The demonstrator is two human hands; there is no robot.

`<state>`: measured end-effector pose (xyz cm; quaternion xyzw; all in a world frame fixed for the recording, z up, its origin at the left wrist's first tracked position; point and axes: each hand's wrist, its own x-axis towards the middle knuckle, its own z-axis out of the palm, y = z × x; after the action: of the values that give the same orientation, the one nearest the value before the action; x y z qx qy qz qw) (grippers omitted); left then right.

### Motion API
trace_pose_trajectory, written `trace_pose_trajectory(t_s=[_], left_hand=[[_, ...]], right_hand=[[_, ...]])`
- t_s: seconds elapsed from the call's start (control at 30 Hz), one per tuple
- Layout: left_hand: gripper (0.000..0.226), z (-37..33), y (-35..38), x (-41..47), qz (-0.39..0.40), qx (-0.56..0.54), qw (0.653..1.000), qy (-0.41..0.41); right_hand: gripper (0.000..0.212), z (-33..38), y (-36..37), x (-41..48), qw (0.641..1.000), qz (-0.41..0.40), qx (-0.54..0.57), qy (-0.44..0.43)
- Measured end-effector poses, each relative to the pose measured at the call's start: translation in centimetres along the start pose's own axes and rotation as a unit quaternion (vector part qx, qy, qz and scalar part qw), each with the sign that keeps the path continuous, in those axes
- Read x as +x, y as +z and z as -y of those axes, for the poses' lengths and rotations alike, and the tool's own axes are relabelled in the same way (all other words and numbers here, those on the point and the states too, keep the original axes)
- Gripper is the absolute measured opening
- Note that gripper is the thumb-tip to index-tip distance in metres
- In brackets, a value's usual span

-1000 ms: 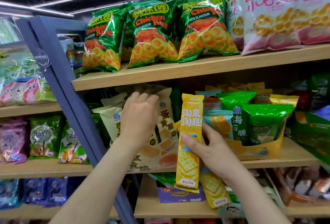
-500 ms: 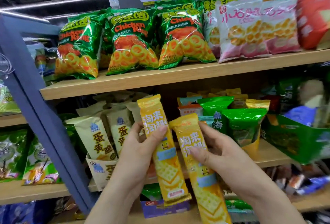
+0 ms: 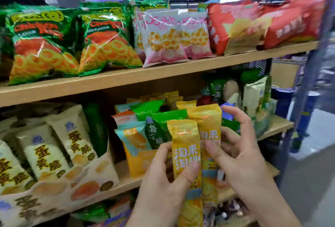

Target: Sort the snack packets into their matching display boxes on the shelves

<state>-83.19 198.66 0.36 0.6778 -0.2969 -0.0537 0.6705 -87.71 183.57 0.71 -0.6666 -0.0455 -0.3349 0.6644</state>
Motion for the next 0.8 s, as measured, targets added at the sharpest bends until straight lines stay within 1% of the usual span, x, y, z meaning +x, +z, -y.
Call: trace_pose_trajectory(t_s=[0.07,0.13,0.2,0.27,0.3,0.33,0.37,0.4,0.5,0.6,0.63,0.7,0.73,0.8], left_hand=[[0.042,-0.1,1.6,0.8,0.003,0.026,1.000,0.005],[0.035,-0.4,2.8,1.7,-0.012,0.063,0.998,0.015],[0.028,-1.0,3.4,2.6,-0.051,0.132,0.989,0.040],[0.026,-1.6,3.6,3.6,-0.076,0.240,0.966,0.059],[0.026,-1.8,3.6,4.2,-0.076,0.298,0.950,0.055],[0.026,-1.8,3.8,4.9,-0.071,0.346,0.935,0.042],[0.027,-1.7,4.1,5.6,-0.066,0.375,0.924,0.024],[0.027,-1.6,4.6,6.4,-0.065,0.383,0.921,0.004],[0.025,-0.3,6.4,8.7,-0.075,0.345,0.935,-0.040],[0.029,1.2,7.8,9.8,-0.096,0.292,0.949,-0.070],[0.028,1.4,8.1,9.8,-0.100,0.263,0.956,-0.088],[0.027,0.9,8.2,9.0,-0.110,0.226,0.961,-0.116],[0.027,0.3,8.1,8.2,-0.114,0.221,0.962,-0.115],[0.029,-1.2,7.8,6.1,-0.122,0.240,0.959,-0.085]], right_hand=[[0.060,-0.4,-1.8,0.8,1.000,0.013,0.007,0.022],[0.061,-0.6,-3.7,1.9,0.999,0.034,0.014,0.037],[0.050,-0.7,-6.1,3.6,0.999,0.046,0.012,0.026],[0.033,-0.8,-8.4,5.9,0.999,0.047,0.020,0.016],[0.029,-1.1,-9.5,6.9,0.998,0.048,0.029,0.016],[0.029,-1.3,-10.4,8.0,0.998,0.055,0.035,0.017],[0.033,-1.7,-11.1,8.9,0.996,0.069,0.042,0.021],[0.038,-2.1,-11.5,9.8,0.994,0.086,0.055,0.031],[0.045,-3.5,-11.8,12.0,0.984,0.125,0.103,0.076],[0.053,-4.6,-11.0,13.4,0.971,0.194,0.108,0.084],[0.053,-4.8,-10.7,13.8,0.966,0.215,0.110,0.087],[0.045,-5.0,-10.1,14.6,0.955,0.253,0.120,0.100],[0.043,-5.1,-9.6,15.0,0.948,0.274,0.124,0.108],[0.043,-5.1,-8.8,15.7,0.935,0.308,0.126,0.120]])
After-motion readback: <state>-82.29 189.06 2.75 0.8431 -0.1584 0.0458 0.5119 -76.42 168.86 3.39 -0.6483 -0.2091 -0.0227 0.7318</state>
